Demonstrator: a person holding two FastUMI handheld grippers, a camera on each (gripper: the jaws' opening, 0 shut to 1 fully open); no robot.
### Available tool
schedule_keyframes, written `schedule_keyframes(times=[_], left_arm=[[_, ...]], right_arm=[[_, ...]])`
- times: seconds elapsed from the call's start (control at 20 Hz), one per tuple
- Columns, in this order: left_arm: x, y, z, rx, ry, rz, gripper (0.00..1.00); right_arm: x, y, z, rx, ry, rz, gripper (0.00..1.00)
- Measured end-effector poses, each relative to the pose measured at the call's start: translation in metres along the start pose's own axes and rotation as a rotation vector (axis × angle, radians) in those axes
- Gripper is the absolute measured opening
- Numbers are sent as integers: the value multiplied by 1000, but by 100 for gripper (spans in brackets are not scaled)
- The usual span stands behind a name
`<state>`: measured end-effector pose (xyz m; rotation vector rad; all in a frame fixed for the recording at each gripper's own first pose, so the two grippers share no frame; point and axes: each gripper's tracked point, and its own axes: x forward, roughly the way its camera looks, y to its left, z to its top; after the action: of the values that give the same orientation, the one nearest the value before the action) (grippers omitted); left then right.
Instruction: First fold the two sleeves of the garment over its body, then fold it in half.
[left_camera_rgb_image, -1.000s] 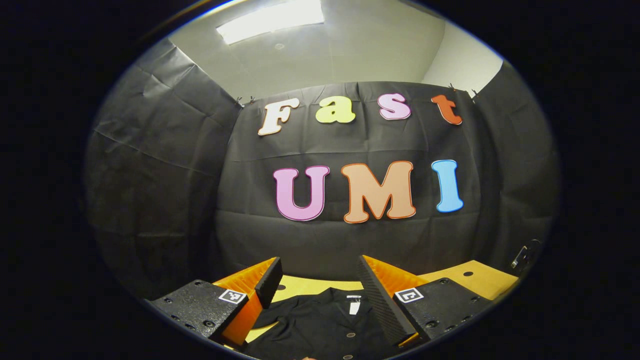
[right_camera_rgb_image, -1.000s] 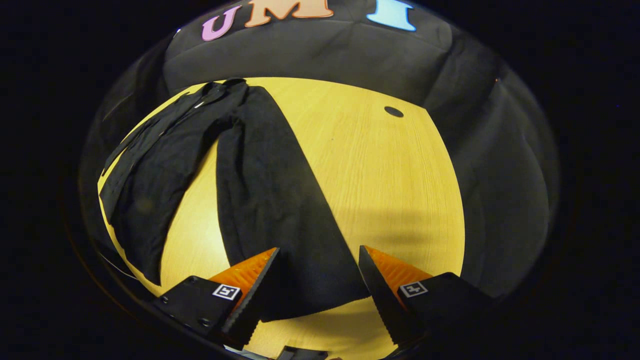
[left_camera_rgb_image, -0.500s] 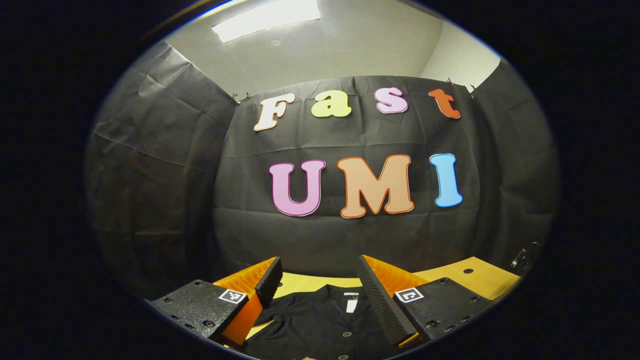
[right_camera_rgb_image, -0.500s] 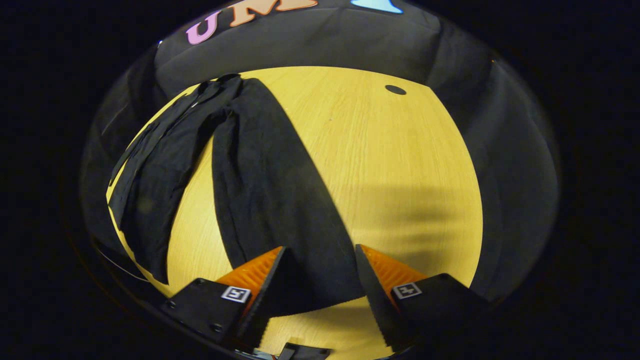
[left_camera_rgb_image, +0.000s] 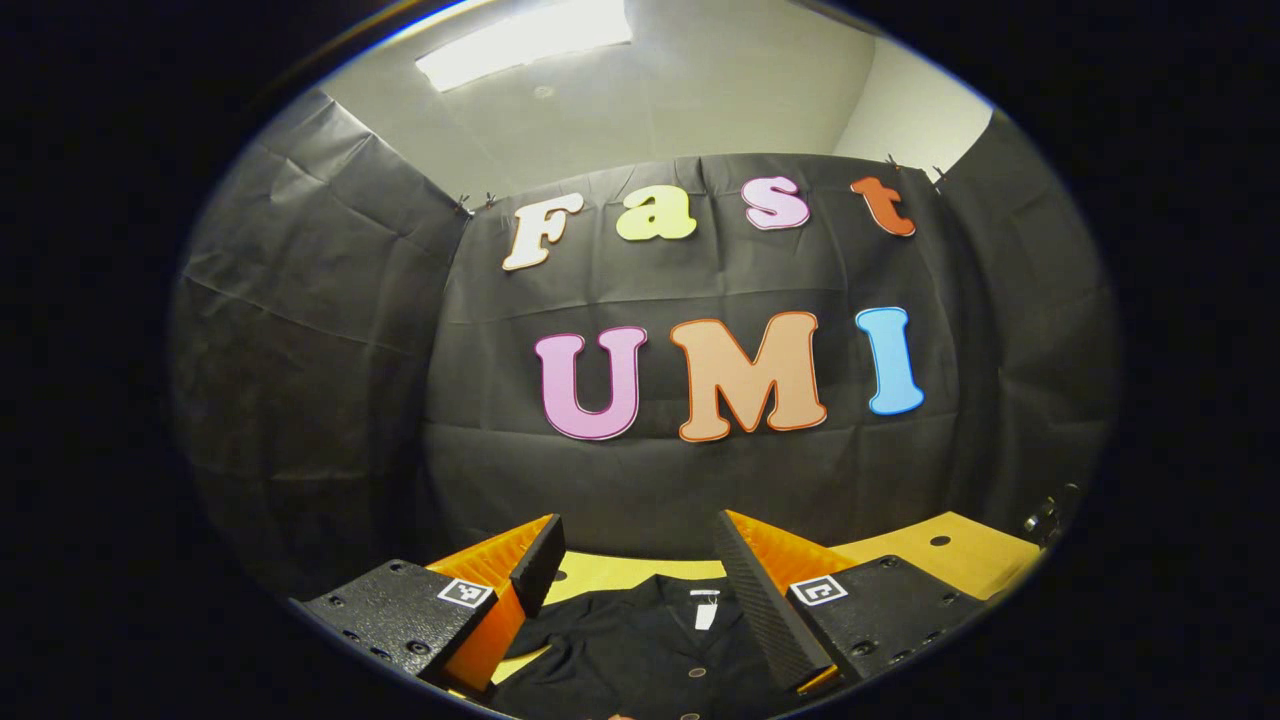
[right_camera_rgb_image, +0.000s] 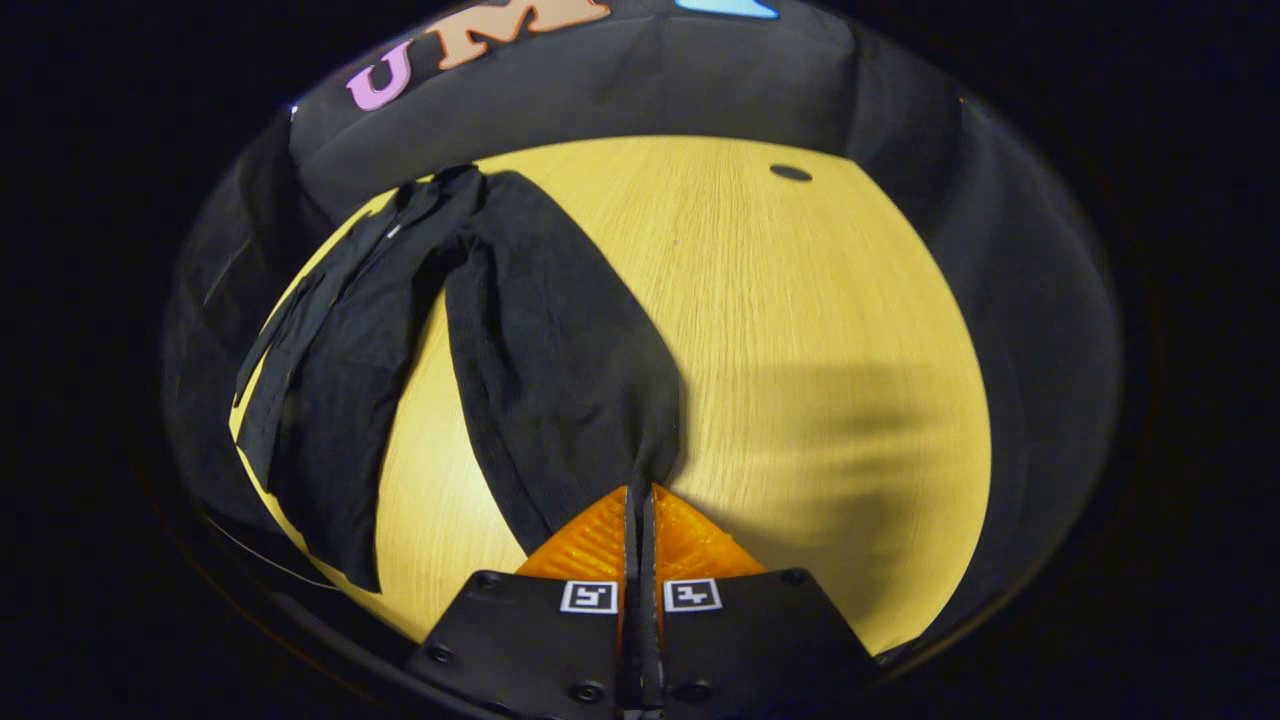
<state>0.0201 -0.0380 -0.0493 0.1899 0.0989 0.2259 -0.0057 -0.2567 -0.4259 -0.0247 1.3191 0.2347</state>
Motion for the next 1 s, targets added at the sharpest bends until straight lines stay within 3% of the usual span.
schedule_keyframes(times=[0.1,0.35,1.0], left_arm=[[-1,2,5,3,-17,1,92],[-3,13,6,-14,-40,-1,94],[24,126,-6,-37,-57,8,93]], right_arm=[[-13,14,30,43,-99,57,2],[-45,73,69,39,-188,192,2],[-102,264,169,-92,-382,281,2]])
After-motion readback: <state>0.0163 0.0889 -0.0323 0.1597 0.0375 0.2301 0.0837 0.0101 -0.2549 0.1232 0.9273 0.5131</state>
